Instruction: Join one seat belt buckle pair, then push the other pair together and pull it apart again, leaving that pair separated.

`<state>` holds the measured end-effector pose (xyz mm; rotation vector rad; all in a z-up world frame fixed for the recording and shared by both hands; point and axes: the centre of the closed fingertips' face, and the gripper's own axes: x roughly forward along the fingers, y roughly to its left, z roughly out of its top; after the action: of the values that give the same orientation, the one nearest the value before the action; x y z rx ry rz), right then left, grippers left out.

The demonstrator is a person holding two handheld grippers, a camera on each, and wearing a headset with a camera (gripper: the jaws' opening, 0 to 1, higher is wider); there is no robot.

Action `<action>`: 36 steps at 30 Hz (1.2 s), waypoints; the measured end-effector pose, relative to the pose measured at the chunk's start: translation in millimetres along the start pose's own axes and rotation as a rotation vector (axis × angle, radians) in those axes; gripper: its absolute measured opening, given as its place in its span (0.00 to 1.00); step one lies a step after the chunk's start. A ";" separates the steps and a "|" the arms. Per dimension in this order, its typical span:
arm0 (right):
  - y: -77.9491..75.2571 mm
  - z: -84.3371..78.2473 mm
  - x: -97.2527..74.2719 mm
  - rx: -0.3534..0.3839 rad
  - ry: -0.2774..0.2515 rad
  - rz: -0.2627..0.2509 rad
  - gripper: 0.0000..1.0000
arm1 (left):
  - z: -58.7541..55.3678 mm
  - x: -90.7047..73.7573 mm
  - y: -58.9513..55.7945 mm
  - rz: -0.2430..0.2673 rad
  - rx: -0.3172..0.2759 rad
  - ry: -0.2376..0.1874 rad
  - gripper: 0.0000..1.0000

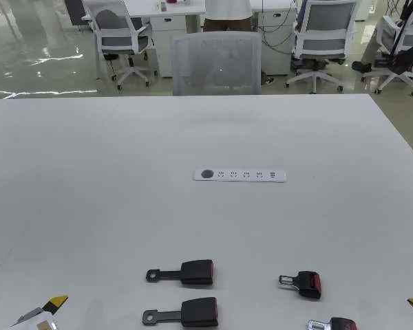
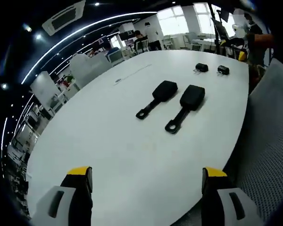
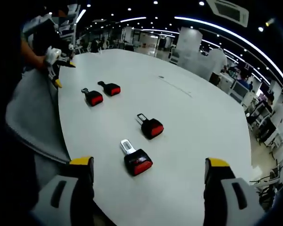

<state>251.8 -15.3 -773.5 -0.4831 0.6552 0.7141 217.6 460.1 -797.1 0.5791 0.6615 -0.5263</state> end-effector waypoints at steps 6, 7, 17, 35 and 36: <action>-3.1 1.1 -4.5 0.019 0.012 -0.003 0.97 | -4.6 1.6 -0.9 -0.009 -0.014 0.016 0.96; -3.4 0.3 -4.6 0.019 0.013 -0.001 0.97 | -5.0 1.7 -1.3 -0.010 -0.019 0.016 0.96; -10.8 -1.3 -3.2 0.053 -0.008 -0.020 1.00 | -4.1 3.2 2.7 -0.004 -0.030 0.005 0.98; -1.7 -19.2 -34.2 0.043 0.017 0.061 0.86 | -12.2 0.7 6.8 0.022 0.000 0.036 0.97; -1.3 -19.8 -35.3 0.040 0.015 0.066 0.86 | -13.0 0.8 6.2 0.020 0.002 0.041 0.98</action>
<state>224.9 -43.7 -762.8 -0.4318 0.7011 0.7587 216.6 472.7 -804.0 0.5991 0.6932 -0.4979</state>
